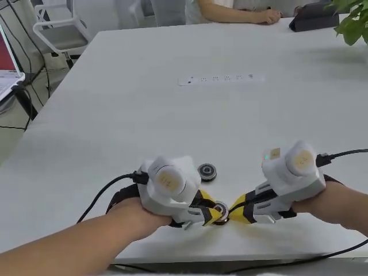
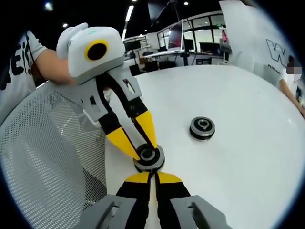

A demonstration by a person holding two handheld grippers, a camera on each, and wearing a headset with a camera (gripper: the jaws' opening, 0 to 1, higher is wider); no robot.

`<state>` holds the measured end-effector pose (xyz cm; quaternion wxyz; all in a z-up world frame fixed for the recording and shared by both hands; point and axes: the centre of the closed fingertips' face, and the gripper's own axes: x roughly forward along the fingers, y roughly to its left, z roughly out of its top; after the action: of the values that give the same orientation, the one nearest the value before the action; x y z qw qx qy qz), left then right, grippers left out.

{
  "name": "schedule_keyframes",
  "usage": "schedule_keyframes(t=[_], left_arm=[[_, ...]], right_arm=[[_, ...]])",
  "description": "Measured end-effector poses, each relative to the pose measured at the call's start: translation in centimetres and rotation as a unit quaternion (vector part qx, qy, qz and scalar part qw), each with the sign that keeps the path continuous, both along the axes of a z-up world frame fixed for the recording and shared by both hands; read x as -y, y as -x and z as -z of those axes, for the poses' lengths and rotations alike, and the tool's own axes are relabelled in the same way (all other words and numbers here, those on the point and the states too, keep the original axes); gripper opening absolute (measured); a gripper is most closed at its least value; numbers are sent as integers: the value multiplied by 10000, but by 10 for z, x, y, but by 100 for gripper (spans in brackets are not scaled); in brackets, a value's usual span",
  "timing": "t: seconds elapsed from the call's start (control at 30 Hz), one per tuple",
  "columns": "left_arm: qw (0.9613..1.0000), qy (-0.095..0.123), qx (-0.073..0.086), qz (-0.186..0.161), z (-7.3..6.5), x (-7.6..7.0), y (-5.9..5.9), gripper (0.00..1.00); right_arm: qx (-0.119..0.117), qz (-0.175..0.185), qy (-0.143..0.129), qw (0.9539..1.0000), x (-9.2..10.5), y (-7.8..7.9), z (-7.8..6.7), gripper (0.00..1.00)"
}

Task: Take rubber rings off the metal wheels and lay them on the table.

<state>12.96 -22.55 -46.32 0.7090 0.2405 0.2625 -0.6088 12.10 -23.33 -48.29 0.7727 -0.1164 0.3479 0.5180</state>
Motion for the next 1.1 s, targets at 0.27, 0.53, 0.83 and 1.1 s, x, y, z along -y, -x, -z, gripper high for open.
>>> schedule_keyframes(t=[0.27, 0.53, 0.83, 1.1], left_arm=[[10000, -24, 36, -3, 0, 0, -1, 7], [10000, -21, 41, -9, -1, 0, 0, 7], [10000, -16, 31, -5, 0, 0, 0, 7], [10000, -15, 30, -29, -1, 0, 0, 7]], right_arm=[[-492, 435, -262, 9975, 4, -1, -3, 0], [-866, 786, -516, 9918, 6, -3, -7, 0], [-1174, 1053, -877, 9836, 5, -3, -15, 0], [-1200, 1150, -876, 9822, 5, -4, -14, 0]])
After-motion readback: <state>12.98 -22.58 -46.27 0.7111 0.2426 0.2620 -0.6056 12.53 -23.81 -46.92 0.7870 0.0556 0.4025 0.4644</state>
